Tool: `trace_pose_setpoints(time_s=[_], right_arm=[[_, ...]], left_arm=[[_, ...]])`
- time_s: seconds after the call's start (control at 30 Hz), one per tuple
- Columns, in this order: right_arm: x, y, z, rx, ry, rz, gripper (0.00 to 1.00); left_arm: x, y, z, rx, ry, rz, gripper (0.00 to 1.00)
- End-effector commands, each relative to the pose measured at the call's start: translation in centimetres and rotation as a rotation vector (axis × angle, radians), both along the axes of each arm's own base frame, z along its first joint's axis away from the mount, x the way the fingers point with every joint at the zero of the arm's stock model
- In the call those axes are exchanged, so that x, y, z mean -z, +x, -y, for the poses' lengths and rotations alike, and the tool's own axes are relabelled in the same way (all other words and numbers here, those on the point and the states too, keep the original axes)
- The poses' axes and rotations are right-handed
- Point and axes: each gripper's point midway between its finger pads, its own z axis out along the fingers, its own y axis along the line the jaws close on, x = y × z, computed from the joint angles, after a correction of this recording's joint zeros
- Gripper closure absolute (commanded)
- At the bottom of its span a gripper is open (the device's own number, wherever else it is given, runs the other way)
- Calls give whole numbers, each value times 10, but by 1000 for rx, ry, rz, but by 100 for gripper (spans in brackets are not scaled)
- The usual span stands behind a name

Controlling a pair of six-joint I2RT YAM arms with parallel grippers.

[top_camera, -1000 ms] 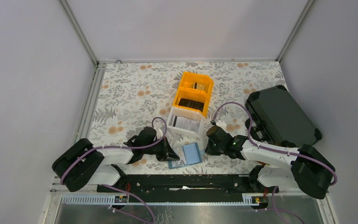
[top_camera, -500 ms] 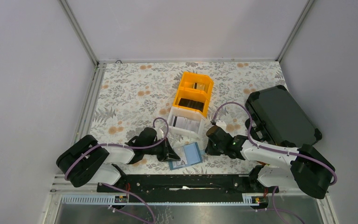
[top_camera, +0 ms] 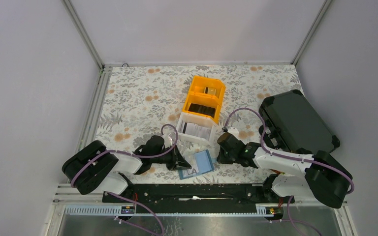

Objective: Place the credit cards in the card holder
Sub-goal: Insert the credit card into the card holder.

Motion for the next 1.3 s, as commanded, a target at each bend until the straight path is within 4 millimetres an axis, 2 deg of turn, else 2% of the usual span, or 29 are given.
trace_pose_setpoints(time_s=[0.0, 0.7, 0.97, 1.27], right_arm=[[-3, 3, -2, 12, -7, 10, 100], [-3, 3, -4, 9, -5, 8, 100], [-3, 3, -2, 14, -7, 11, 100], [-3, 3, -2, 13, -7, 9, 100]], left_arm=[[-12, 4, 6, 3, -56, 46, 100], [-5, -5, 11, 8, -60, 16, 100], [2, -5, 6, -59, -56, -24, 100], [-1, -5, 8, -73, -68, -27, 100]])
